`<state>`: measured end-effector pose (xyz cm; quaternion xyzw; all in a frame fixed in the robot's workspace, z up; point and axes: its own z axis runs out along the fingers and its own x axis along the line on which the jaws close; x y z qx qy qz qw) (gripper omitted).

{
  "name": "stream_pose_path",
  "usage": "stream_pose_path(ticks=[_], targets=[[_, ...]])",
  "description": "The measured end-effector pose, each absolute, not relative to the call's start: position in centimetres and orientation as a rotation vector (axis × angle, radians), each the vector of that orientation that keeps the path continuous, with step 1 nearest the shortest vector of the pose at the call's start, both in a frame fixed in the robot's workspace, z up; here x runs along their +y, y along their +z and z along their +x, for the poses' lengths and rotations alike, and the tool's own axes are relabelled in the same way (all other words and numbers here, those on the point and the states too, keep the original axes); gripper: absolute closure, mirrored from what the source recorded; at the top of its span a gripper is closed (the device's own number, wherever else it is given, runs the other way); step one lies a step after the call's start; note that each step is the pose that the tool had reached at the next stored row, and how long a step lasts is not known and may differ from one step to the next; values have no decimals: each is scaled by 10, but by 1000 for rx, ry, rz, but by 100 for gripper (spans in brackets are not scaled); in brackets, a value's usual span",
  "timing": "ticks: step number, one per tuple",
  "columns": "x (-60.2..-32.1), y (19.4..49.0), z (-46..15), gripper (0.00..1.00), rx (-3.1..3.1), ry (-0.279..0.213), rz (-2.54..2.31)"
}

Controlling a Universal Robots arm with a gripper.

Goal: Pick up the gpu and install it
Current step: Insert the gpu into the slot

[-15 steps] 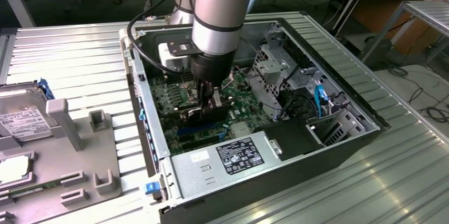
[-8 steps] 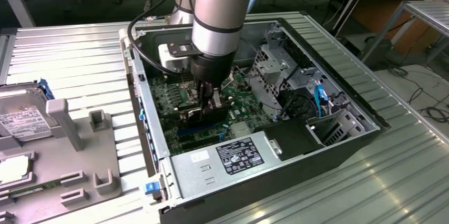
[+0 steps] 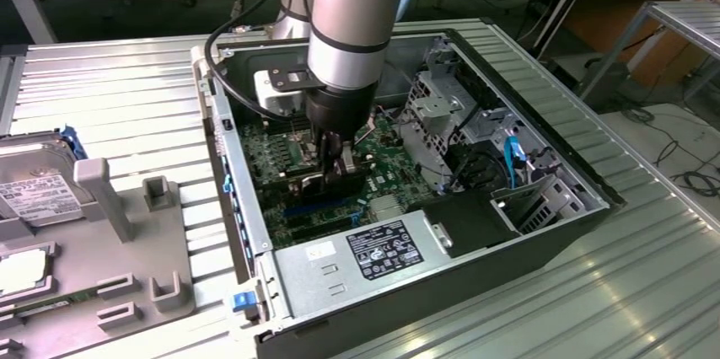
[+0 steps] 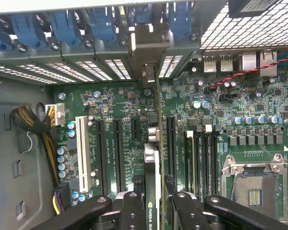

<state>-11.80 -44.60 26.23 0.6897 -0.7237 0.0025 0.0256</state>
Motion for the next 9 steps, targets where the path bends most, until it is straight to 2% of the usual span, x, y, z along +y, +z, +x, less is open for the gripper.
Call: stream_pose_path(ticks=[9], targets=[[-447, 261, -118, 73, -2234, 12, 2129]])
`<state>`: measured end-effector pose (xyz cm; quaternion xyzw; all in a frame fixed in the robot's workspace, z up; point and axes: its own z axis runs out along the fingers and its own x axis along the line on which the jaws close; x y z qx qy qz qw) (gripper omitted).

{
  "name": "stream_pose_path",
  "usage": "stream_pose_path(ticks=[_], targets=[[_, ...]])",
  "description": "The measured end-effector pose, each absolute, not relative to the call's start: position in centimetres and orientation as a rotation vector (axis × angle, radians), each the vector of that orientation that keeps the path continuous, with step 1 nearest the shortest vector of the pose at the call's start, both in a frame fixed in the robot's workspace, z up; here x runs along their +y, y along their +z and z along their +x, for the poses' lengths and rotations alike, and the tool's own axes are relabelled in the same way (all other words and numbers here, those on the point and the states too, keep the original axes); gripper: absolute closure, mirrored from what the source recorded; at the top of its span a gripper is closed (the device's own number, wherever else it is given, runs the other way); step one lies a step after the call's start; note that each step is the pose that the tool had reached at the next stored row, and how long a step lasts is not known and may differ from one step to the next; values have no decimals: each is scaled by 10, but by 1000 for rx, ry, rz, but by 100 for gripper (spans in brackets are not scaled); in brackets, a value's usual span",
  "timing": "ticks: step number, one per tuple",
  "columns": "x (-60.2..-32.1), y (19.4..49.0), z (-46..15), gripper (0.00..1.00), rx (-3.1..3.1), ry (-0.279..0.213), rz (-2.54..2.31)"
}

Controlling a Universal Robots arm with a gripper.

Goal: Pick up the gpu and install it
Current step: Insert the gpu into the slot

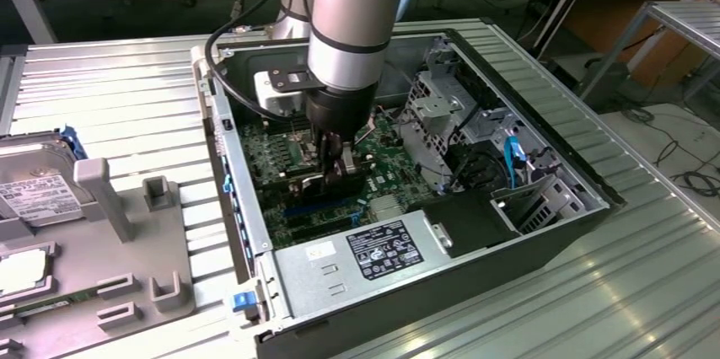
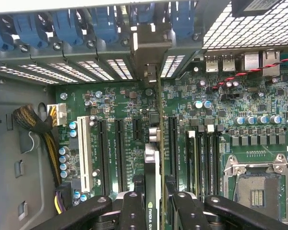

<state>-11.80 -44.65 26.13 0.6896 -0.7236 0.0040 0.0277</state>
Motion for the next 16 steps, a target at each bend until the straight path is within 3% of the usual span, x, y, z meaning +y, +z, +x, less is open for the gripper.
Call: stream_pose_path(ticks=[16], targets=[[-447, 263, -118, 73, -2230, 4, 2125]])
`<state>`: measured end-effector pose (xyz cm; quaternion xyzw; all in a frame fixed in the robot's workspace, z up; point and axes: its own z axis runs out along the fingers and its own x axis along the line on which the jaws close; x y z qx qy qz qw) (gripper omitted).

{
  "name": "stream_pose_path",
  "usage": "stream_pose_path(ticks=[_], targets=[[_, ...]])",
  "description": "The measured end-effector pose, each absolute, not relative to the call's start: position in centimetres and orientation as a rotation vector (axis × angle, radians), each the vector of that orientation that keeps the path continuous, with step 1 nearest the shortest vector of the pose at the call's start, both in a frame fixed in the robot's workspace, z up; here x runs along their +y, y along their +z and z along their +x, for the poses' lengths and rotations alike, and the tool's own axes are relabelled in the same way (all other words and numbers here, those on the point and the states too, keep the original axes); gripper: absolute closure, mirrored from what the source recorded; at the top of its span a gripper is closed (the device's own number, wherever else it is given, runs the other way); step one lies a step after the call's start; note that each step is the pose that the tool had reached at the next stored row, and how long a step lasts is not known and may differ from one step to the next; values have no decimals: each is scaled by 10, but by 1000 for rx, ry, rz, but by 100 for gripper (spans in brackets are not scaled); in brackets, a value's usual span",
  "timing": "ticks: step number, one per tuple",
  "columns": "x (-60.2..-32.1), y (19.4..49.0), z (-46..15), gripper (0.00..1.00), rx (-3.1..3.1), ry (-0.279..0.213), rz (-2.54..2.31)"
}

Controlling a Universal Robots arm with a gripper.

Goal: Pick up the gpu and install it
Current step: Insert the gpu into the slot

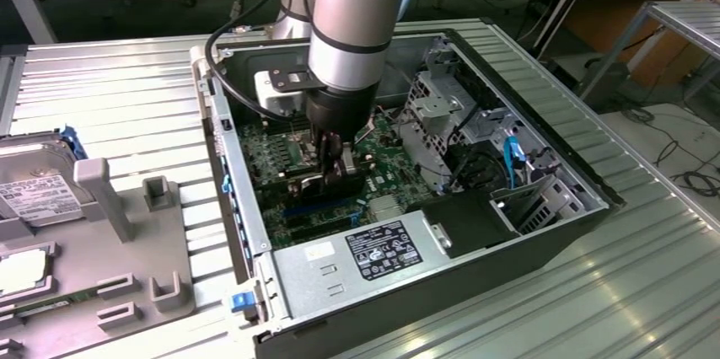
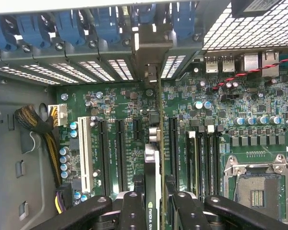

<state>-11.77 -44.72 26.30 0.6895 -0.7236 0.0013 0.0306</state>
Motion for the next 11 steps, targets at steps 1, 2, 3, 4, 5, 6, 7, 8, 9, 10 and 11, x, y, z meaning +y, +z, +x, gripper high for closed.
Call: stream_pose_path(ticks=[1, 2, 3, 4, 5, 6, 7, 8, 9, 10, 11], targets=[[-447, 263, -118, 73, -2230, 4, 2125], [-447, 263, -118, 73, -2230, 4, 2125], [-447, 262, -118, 73, -2230, 5, 2125], [-447, 262, -118, 73, -2230, 5, 2125], [-447, 262, -118, 73, -2230, 5, 2125], [-447, 262, -118, 73, -2230, 5, 2125], [-447, 262, -118, 73, -2230, 5, 2125], [-447, 261, -118, 73, -2230, 5, 2125], [-447, 260, -118, 73, -2232, 8, 2127], [-447, 260, -118, 73, -2233, 11, 2127], [-447, 259, -118, 73, -2234, 13, 2128]])
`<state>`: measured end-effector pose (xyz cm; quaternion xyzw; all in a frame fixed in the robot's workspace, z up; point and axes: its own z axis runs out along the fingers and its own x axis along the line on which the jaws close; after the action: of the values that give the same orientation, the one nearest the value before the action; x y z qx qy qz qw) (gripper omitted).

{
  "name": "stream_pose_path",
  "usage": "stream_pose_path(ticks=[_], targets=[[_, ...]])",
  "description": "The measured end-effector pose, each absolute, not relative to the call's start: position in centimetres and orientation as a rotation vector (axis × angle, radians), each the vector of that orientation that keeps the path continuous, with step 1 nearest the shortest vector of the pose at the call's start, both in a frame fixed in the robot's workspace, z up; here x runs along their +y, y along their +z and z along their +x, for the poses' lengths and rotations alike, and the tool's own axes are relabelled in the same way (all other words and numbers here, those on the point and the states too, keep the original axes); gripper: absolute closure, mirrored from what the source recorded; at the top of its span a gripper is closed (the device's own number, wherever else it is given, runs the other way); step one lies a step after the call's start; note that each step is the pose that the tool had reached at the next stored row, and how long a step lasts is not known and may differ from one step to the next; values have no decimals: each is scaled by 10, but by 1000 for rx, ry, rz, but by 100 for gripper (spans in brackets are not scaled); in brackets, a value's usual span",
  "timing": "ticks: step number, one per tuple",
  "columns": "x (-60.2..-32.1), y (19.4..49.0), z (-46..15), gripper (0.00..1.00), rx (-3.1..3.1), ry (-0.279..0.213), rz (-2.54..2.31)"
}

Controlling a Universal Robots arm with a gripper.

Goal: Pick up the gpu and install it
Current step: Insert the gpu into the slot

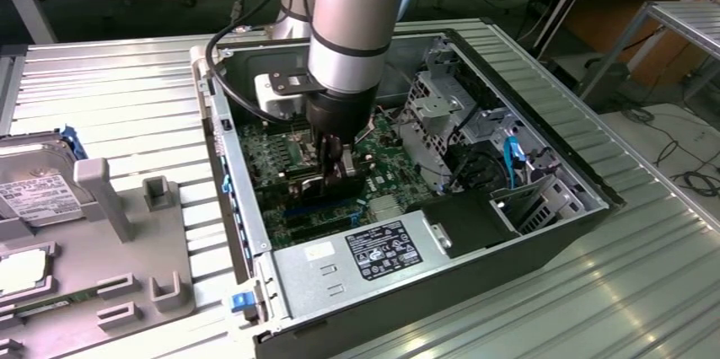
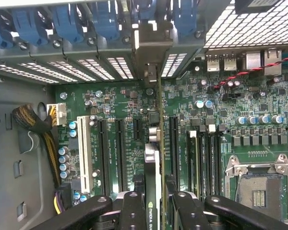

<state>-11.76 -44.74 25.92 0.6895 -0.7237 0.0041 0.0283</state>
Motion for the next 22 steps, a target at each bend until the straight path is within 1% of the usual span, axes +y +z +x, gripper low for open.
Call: stream_pose_path(ticks=[10, 22], targets=[[-448, 258, -118, 73, -2234, 13, 2129], [-457, 258, -118, 73, -2230, -5, 2150]])
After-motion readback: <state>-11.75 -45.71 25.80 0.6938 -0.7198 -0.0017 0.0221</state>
